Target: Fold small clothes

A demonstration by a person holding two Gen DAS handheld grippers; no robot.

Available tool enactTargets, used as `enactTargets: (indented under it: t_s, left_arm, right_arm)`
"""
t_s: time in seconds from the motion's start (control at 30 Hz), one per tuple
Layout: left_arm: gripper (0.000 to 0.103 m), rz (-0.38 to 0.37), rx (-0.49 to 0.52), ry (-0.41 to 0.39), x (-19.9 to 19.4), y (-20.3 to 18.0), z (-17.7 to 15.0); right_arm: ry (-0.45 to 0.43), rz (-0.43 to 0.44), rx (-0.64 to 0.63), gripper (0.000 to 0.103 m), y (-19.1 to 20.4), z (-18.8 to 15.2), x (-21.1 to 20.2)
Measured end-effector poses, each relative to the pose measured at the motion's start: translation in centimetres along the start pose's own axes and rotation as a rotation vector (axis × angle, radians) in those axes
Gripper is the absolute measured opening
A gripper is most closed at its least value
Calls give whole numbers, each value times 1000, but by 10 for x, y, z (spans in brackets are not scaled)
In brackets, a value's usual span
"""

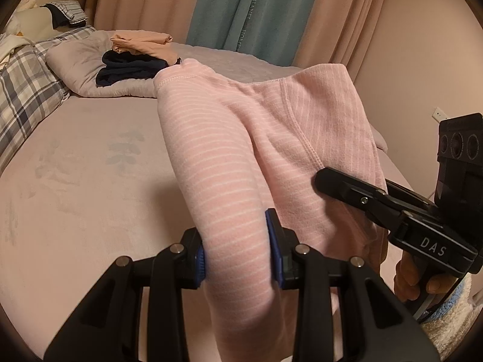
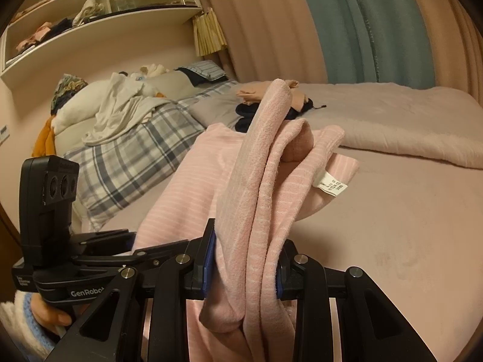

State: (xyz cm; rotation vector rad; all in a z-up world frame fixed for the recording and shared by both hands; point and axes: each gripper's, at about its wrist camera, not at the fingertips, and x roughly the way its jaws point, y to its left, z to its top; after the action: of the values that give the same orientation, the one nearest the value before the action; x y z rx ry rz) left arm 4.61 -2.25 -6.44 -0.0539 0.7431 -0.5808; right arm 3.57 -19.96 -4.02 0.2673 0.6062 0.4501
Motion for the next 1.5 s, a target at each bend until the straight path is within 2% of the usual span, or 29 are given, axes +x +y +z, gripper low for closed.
enactTargets:
  t_s: [0.43,0.9,1.2,1.5]
  left_arm:
    - [34,30,-1,23,32,20,22]
    - [34,60,-6,85,85,44,38]
    - [34,67,-29,122,109,57,40]
    - [34,65,-34,138,117,60,40]
  right_arm:
    - [9,8,15,32,-14,12,32]
    - [60,-8,43,32,-33,15,76]
    - [95,-24,50,32,-41,13,99]
    - [112,-29,57,32,-43,11,105]
